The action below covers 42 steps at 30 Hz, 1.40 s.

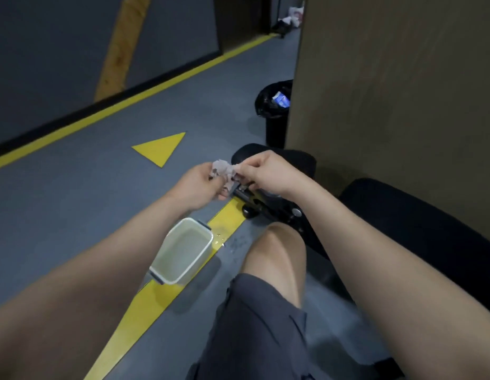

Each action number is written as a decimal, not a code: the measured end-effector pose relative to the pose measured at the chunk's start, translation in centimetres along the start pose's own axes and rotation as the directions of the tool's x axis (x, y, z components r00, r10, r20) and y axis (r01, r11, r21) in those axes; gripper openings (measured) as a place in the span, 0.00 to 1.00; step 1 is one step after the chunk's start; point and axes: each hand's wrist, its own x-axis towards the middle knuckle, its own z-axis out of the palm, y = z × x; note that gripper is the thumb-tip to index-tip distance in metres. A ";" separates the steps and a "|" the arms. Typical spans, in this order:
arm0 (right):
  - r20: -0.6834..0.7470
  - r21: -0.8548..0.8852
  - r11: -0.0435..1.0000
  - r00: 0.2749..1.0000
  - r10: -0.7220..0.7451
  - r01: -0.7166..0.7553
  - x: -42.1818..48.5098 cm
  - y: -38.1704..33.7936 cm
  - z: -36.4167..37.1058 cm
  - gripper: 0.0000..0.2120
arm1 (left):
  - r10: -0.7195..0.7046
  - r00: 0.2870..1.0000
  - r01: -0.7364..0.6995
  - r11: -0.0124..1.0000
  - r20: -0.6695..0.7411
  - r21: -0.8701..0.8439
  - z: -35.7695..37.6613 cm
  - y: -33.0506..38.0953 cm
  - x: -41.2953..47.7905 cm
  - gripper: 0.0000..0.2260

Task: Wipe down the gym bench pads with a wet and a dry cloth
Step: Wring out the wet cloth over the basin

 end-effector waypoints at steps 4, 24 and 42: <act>0.087 -0.051 0.993 0.991 -0.102 0.107 0.7 -1.8 2.9 0.08 | -0.103 0.989 0.105 0.994 0.110 -0.008 -3.0 -1.2 -2.3 0.07; 0.598 -0.511 0.516 0.715 -0.362 0.688 15.0 0.2 19.3 0.41 | -0.374 0.759 0.572 0.773 0.532 -0.273 -15.6 -14.6 3.0 0.12; 0.679 -0.726 0.172 0.733 0.028 0.666 25.8 6.2 29.1 0.10 | -0.595 0.802 0.474 0.692 0.058 0.544 -11.6 -28.4 11.5 0.08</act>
